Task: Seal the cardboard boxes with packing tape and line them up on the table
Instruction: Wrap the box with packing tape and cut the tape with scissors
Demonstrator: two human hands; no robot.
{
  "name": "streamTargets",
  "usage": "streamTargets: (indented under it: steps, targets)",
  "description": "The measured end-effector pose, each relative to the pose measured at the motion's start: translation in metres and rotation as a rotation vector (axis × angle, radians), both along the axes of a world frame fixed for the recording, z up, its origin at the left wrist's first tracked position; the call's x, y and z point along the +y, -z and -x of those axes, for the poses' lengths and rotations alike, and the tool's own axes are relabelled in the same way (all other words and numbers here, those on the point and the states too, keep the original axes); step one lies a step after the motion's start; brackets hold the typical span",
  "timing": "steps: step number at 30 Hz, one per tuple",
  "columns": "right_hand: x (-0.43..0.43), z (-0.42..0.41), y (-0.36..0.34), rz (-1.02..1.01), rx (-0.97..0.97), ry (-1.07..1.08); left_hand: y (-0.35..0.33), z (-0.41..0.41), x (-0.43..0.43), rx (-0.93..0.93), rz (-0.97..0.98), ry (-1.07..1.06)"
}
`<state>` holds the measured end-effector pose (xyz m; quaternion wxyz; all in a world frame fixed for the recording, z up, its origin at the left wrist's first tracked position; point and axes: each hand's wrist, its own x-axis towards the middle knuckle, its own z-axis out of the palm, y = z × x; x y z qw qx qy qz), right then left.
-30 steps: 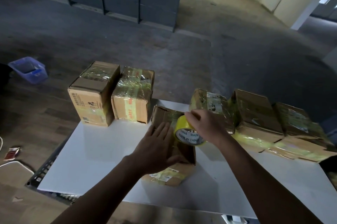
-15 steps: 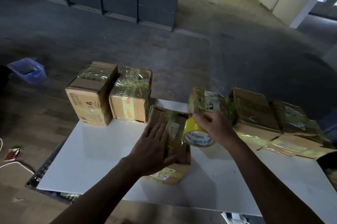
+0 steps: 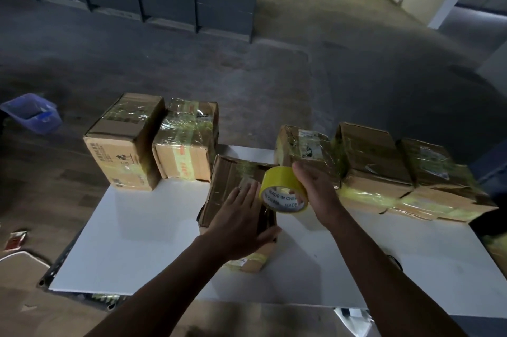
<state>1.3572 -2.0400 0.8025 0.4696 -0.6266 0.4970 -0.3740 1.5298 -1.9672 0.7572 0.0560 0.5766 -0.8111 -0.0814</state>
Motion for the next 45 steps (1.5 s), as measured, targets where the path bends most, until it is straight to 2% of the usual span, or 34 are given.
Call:
streamTargets:
  steps: [3, 6, 11, 20, 23, 27, 33, 37, 45]
  targets:
    - [-0.004, 0.008, -0.01, 0.076, 0.154, 0.01, 0.003, -0.002, 0.002, -0.013, 0.003, -0.006]
    - [-0.002, 0.034, -0.009, 0.043, 0.285, -0.027, 0.002, 0.0, 0.002, -0.04, -0.028, -0.024]
    - [-0.004, 0.045, 0.005, 0.01, 0.374, -0.038, 0.003, 0.004, 0.001, -0.052, -0.041, -0.023]
    - [-0.005, 0.046, 0.026, -0.035, 0.403, -0.136, -0.011, 0.008, 0.004, -0.114, -0.086, -0.014]
    - [0.001, 0.04, 0.04, -0.056, 0.385, -0.127, -0.024, 0.018, 0.003, -0.152, -0.034, -0.017]
    - [0.007, 0.043, 0.051, -0.049, 0.377, -0.099, -0.037, 0.046, 0.008, -0.112, 0.034, -0.089]
    - [0.007, 0.042, 0.047, -0.051, 0.408, -0.112, -0.051, 0.058, -0.012, -0.236, -0.033, -0.157]
    - [0.005, 0.044, 0.047, -0.054, 0.441, -0.129, -0.053, 0.064, -0.023, -0.191, -0.197, -0.152]
    - [0.012, 0.045, 0.047, 0.008, 0.442, -0.119, -0.041, 0.05, -0.031, 0.028, -0.298, -0.089]
